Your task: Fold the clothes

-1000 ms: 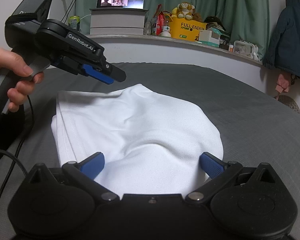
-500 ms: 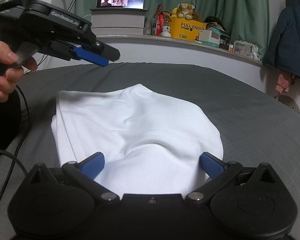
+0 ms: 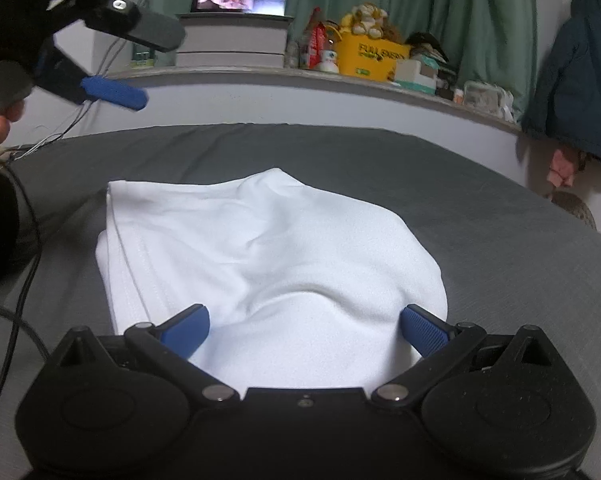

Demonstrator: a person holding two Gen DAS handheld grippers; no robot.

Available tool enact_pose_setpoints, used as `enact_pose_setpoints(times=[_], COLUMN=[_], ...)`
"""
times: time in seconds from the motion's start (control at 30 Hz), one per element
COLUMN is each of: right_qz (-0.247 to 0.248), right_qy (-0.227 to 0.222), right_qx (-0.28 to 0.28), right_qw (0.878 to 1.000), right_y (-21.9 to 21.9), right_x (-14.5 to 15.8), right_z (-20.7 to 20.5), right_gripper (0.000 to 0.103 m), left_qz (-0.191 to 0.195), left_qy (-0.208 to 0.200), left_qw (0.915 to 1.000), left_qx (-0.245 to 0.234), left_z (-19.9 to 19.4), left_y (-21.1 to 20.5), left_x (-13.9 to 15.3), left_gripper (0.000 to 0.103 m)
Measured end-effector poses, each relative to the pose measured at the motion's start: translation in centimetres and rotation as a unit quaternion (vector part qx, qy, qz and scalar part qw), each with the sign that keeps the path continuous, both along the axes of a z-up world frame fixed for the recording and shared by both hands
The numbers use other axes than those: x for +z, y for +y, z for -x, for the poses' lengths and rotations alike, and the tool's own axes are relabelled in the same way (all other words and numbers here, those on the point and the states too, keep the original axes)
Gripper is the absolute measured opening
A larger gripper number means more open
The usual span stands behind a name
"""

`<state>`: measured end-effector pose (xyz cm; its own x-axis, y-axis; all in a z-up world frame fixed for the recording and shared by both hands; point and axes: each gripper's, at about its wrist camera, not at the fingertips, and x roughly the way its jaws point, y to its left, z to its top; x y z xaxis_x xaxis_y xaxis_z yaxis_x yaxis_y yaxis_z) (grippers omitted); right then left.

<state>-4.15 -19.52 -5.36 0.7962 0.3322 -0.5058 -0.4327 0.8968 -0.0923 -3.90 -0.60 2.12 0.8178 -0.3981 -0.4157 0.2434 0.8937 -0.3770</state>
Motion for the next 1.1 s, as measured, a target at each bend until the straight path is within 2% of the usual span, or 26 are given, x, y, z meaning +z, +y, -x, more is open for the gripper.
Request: enact_pose_setpoints(times=[0.1, 0.13, 0.2, 0.3, 0.47, 0.57, 0.67, 0.77, 0.83, 0.97, 1.1], right_qz=[-0.002, -0.005, -0.017, -0.068, -0.167, -0.240, -0.328, -0.384, -0.390, -0.400, -0.400], right_qy=[0.001, 0.004, 0.013, 0.010, 0.054, 0.099, 0.160, 0.207, 0.230, 0.259, 0.276], right_qx=[-0.001, 0.000, 0.001, -0.014, -0.033, -0.059, -0.077, -0.089, -0.087, -0.088, -0.087], right_qw=[1.000, 1.000, 1.000, 0.998, 0.984, 0.964, 0.928, 0.895, 0.887, 0.875, 0.870], right_y=[0.0, -0.2, -0.7, -2.2, -5.5, -8.1, -10.8, -12.8, -13.3, -13.5, -12.8], right_x=[0.0, 0.2, 0.8, 2.7, 4.5, 4.2, 3.1, 2.0, 1.5, 0.5, -0.4], right_z=[0.0, -0.1, -0.3, -0.6, -2.1, -3.1, -4.2, -4.8, -5.0, -5.3, -5.7], right_gripper=[0.103, 0.103, 0.103, 0.103, 0.103, 0.103, 0.103, 0.103, 0.103, 0.103, 0.101], left_qz=[0.033, 0.042, 0.068, 0.106, 0.085, 0.103, 0.115, 0.127, 0.138, 0.149, 0.129], left_qy=[0.053, 0.086, 0.118, 0.158, 0.216, 0.257, 0.294, 0.323, 0.329, 0.323, 0.321], left_qw=[0.9976, 0.9941, 0.9882, 0.9783, 0.9696, 0.9576, 0.9449, 0.9342, 0.9313, 0.9332, 0.9374], left_qx=[0.029, 0.051, 0.069, 0.083, 0.078, 0.079, 0.087, 0.084, 0.075, 0.052, 0.037], left_z=[-0.9, -1.3, -1.7, -2.1, -2.6, -2.8, -2.9, -3.2, -3.6, -4.4, -5.2], left_y=[0.8, 1.1, 2.1, 3.4, 4.9, 5.1, 5.0, 4.5, 3.7, 1.9, 0.7], left_x=[-0.3, -0.5, -0.9, -1.5, -2.6, -3.9, -5.4, -6.9, -7.8, -8.7, -9.2], left_gripper=[0.103, 0.103, 0.103, 0.103, 0.103, 0.103, 0.103, 0.103, 0.103, 0.103, 0.103])
